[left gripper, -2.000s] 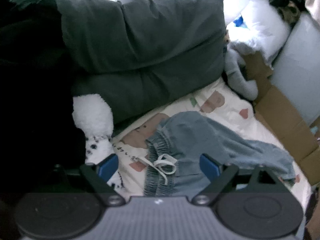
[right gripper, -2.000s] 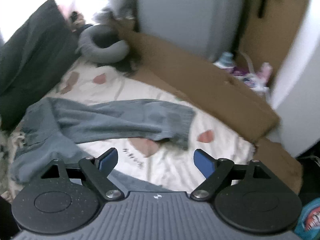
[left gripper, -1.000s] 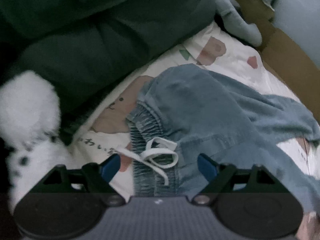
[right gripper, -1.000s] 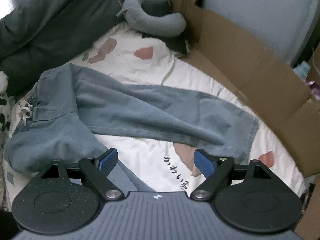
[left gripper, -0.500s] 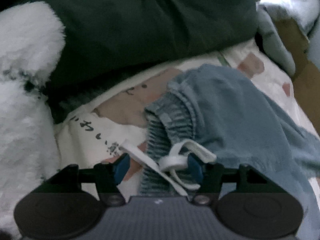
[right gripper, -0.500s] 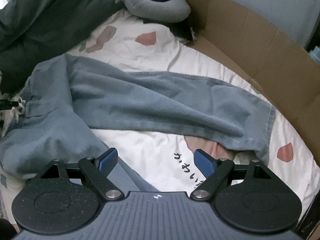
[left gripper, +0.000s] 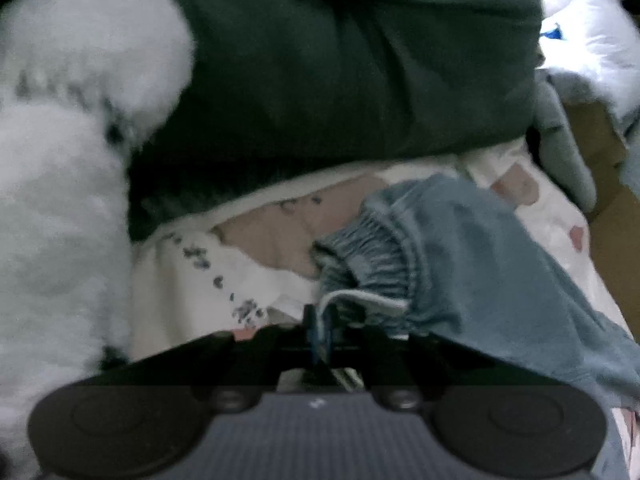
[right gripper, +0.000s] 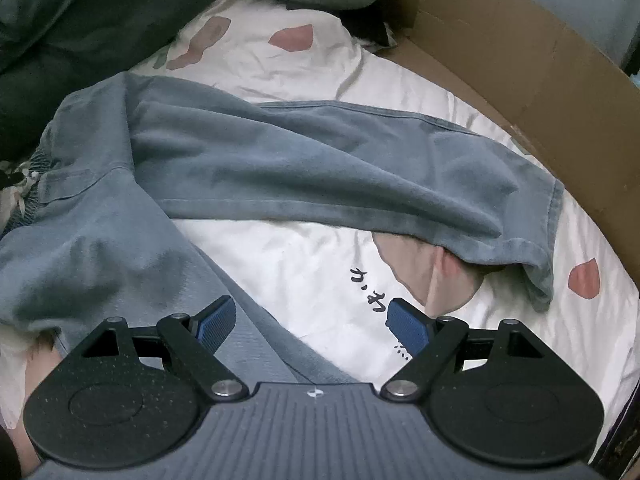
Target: Fold clothes
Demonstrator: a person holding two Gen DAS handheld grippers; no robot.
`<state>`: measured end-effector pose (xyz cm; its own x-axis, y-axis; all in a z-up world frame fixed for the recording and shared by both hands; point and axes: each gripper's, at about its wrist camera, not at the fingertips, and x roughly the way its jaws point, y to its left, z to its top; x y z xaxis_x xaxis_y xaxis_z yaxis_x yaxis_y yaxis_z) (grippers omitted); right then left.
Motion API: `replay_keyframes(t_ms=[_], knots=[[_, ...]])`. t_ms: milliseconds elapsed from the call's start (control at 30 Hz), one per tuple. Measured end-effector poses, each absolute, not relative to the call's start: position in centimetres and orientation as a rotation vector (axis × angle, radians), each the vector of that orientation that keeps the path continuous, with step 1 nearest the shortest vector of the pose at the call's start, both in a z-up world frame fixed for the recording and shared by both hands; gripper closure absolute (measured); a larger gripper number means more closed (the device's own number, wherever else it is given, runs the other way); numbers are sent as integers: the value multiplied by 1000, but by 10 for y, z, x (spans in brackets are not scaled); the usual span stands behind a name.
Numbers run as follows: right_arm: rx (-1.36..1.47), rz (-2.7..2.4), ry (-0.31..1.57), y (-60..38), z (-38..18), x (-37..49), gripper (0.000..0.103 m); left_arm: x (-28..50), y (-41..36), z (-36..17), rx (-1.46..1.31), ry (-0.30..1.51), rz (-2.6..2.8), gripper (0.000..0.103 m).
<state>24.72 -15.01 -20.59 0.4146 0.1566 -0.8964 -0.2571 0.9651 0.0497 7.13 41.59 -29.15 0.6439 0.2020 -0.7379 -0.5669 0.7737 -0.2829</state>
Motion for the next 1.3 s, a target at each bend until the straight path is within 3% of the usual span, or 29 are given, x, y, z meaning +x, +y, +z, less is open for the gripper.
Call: replay_keyframes(t_ms=[400, 867, 967, 1033, 1200, 1300], knots=[[-94, 269, 1121, -148, -211, 244, 16, 81, 372, -250, -602, 662, 269, 101], [-81, 261, 1125, -151, -216, 242, 16, 120, 312, -273, -531, 785, 124, 98], [-80, 261, 1125, -152, -217, 242, 16, 116, 315, -268, -528, 776, 145, 81], [-73, 259, 1127, -153, -219, 241, 16, 111, 317, -261, -509, 768, 157, 48], [-71, 262, 1131, -152, -222, 240, 16, 103, 324, -246, -459, 736, 191, 34], [-71, 262, 1135, -151, -225, 238, 16, 105, 329, -253, -453, 752, 213, 33]])
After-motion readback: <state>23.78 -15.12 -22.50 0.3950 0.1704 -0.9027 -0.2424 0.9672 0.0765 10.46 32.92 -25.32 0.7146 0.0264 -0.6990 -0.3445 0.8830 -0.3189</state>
